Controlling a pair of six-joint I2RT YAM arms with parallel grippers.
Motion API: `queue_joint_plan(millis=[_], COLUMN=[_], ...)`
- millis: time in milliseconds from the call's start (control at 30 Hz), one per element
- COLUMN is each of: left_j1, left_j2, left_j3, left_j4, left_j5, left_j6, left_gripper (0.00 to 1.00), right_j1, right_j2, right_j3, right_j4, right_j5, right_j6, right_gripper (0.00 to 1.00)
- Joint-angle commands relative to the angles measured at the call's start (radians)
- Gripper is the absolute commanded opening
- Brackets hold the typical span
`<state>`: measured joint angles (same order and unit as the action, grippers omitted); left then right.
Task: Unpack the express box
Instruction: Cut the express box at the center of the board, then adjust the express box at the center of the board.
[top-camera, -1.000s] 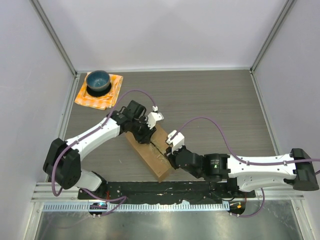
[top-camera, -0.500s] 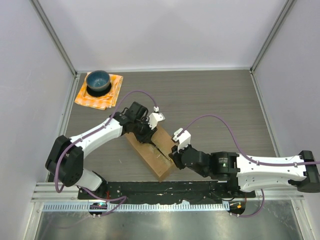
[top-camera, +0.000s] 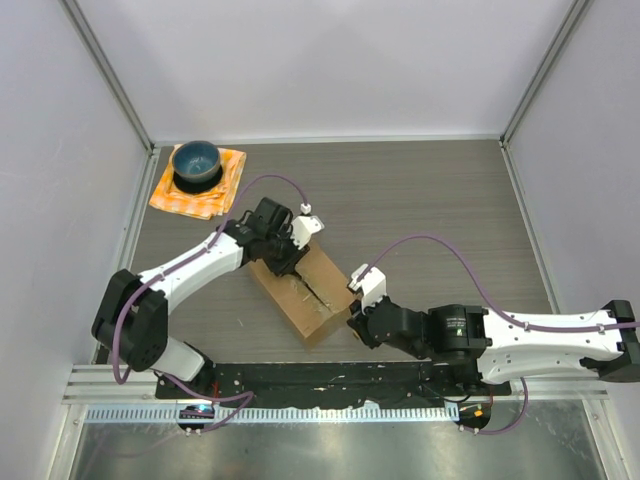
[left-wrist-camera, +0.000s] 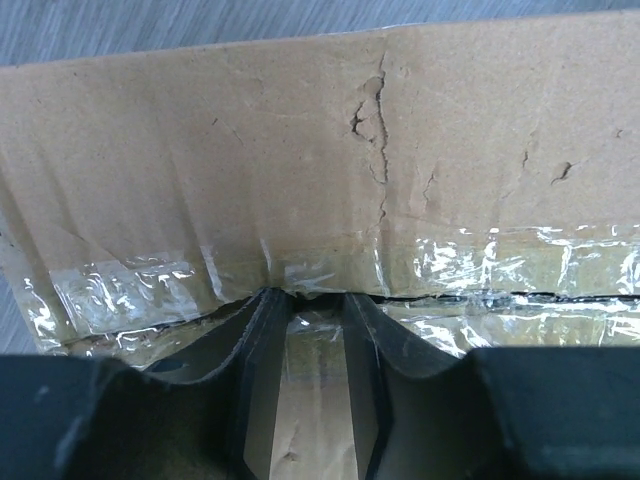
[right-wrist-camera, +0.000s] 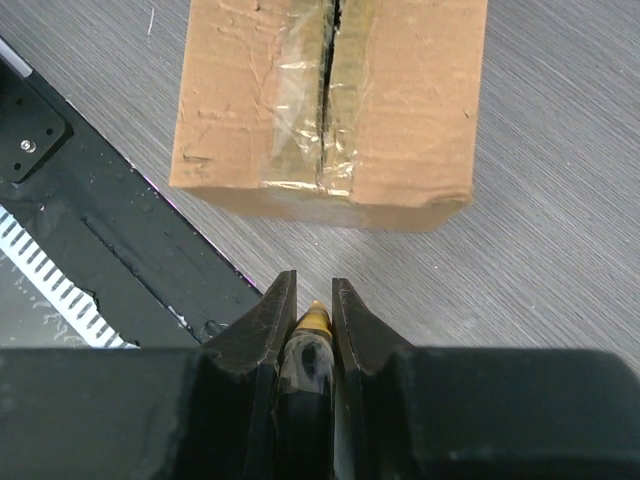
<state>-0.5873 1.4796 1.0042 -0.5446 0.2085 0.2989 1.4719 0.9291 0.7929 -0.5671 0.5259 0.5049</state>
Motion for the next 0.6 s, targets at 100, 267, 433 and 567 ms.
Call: queue_joint_plan(millis=[100,267,433,567], left_j1=[0.03,0.067,0.104,0.122], left_j2=[0.011,-0.031,-0.084,-0.145], left_j3=[0.195,0.347,0.425,0.317], left_j4=[-0.198,-0.351,-0.423,-0.352], left_j5=[0.009,0.211,0.465,0.682], left_j6=[-0.044,-0.092,-0.09,-0.037], left_gripper=[0.65,1.0,1.0,1.0], right_j1=[0.007,0.008,0.007,0.004], right_j2=[-0.027,0.025,0.025,-0.05], right_j3=[0.109,0.17,0.206,0.18], right_j4=[0.039,0.099,0.163,0.255], right_j5=[0.083,0.121,0.17,0.256], right_j6=[-0.054,-0.109,-0.127,-0.12], right_gripper=[0.01,0.01,0.01,0.01])
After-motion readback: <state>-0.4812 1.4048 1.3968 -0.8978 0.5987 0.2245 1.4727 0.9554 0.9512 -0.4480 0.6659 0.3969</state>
